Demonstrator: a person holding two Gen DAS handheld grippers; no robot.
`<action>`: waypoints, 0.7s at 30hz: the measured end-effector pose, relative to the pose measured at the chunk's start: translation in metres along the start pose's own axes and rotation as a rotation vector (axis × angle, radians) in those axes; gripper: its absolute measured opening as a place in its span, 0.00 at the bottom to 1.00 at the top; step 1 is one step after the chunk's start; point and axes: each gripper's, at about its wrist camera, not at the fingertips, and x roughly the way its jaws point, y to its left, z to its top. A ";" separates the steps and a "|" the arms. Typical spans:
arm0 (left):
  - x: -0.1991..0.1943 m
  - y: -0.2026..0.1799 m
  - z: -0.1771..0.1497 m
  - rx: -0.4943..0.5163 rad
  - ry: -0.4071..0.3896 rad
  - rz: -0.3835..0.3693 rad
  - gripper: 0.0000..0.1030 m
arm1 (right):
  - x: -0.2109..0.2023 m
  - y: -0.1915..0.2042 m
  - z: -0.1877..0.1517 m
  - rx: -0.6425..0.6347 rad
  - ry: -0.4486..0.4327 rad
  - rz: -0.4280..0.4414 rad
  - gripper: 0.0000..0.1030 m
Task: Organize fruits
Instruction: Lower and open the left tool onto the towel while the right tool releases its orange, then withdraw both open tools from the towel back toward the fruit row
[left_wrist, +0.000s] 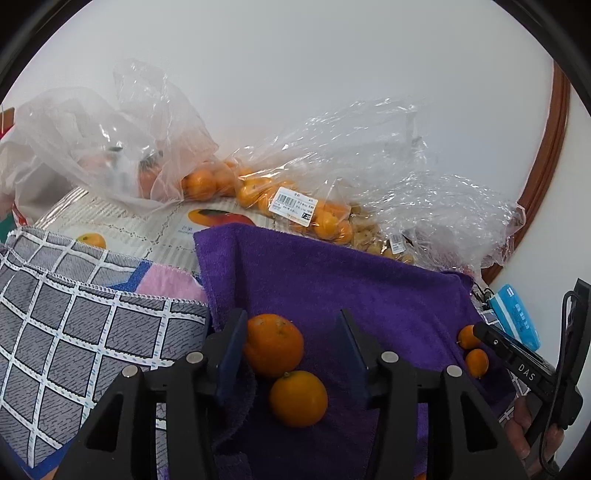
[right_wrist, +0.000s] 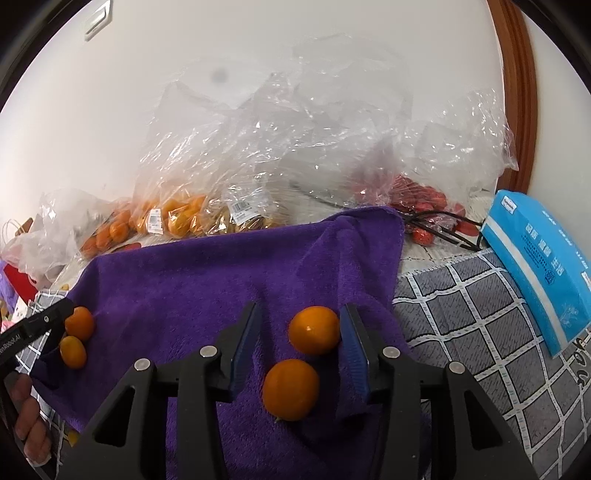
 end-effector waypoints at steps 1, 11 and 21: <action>-0.002 -0.001 0.000 0.006 -0.006 0.004 0.47 | -0.001 0.002 0.000 -0.007 -0.008 0.001 0.44; -0.014 -0.011 -0.004 0.044 -0.045 0.023 0.51 | -0.020 0.019 -0.006 -0.057 -0.032 0.020 0.47; -0.022 -0.012 -0.005 0.042 -0.075 0.034 0.51 | -0.068 0.043 -0.007 -0.081 -0.029 0.058 0.47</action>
